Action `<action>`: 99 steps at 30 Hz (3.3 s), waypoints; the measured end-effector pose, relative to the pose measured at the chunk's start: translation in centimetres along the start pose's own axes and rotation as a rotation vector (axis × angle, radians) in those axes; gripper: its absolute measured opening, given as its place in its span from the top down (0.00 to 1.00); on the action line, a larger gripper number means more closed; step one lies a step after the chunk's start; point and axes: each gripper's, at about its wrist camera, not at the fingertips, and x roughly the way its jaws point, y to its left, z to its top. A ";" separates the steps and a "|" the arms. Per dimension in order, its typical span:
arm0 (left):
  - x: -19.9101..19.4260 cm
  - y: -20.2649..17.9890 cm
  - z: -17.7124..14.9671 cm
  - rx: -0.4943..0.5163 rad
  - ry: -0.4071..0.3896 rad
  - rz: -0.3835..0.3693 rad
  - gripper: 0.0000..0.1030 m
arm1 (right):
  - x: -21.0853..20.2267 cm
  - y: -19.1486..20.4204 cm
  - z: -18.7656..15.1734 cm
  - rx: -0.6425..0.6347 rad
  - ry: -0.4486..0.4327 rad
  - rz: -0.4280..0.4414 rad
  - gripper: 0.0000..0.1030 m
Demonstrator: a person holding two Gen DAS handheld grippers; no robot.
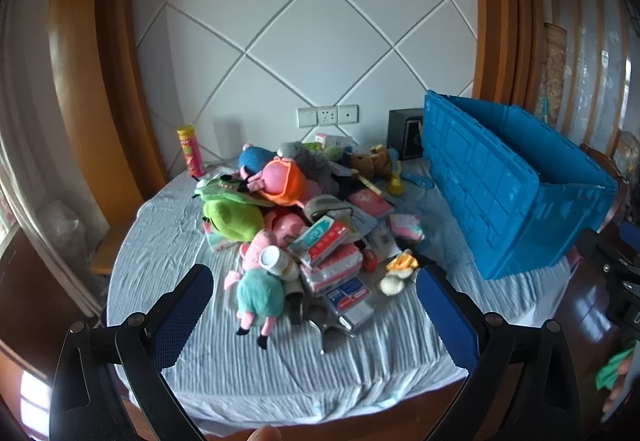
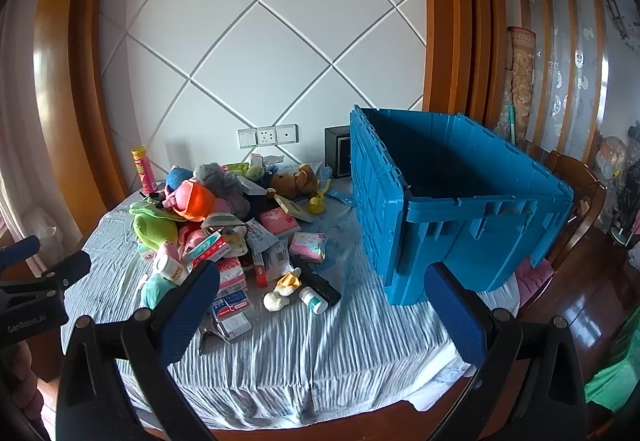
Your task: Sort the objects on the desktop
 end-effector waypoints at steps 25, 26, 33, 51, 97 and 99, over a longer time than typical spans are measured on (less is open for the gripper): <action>0.5 0.9 -0.2 -0.037 0.008 -0.006 0.00 | 0.3 0.0 0.3 -0.020 0.008 -0.011 0.00; 0.6 0.9 -0.2 -0.038 0.009 -0.005 0.00 | 0.3 0.0 0.3 -0.020 0.008 -0.012 0.00; 0.8 0.9 -0.5 -0.040 0.015 0.000 0.00 | 0.5 0.1 0.2 -0.021 0.011 -0.011 0.00; 1.8 1.7 -1.0 -0.080 0.040 0.009 0.00 | 1.5 0.2 0.1 -0.024 0.028 0.013 0.00; 29.3 10.8 -8.0 -0.060 0.431 -0.047 0.01 | 28.8 12.4 -10.6 -0.109 0.567 0.211 0.00; 30.5 10.3 -8.1 -0.067 0.447 -0.032 0.01 | 29.9 12.6 -11.0 -0.127 0.589 0.220 0.00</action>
